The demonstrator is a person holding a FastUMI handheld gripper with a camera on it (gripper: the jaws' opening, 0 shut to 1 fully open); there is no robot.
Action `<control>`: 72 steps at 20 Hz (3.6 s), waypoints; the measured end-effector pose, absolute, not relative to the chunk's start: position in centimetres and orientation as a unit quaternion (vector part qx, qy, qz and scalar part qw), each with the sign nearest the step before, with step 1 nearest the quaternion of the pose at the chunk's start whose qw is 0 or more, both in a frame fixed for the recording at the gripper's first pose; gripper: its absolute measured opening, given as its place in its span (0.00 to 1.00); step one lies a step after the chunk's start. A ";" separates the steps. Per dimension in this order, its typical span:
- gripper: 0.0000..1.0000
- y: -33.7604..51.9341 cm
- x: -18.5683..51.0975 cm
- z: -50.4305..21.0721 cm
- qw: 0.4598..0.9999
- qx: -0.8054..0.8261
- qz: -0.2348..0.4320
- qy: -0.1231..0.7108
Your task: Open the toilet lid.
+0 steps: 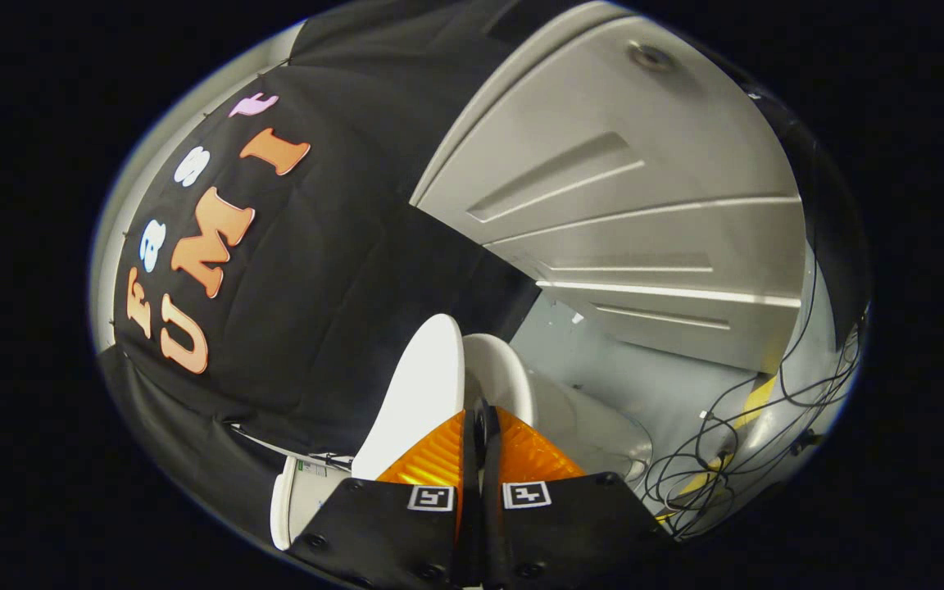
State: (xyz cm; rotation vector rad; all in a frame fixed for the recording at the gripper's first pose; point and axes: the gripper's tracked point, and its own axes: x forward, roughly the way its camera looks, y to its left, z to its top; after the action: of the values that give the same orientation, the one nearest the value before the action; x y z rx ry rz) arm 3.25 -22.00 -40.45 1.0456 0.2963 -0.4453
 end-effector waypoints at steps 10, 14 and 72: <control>0.08 -18.6 4.9 -29.9 0.881 0.419 -0.186 0.117; 0.08 -16.2 5.9 -25.6 0.912 0.344 -0.175 0.139; 0.08 26.7 15.1 -4.9 0.989 -0.082 -0.046 0.115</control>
State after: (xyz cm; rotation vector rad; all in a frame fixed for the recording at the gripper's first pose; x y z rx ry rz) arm 15.05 26.66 -4.94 -0.1653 0.2313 -0.0932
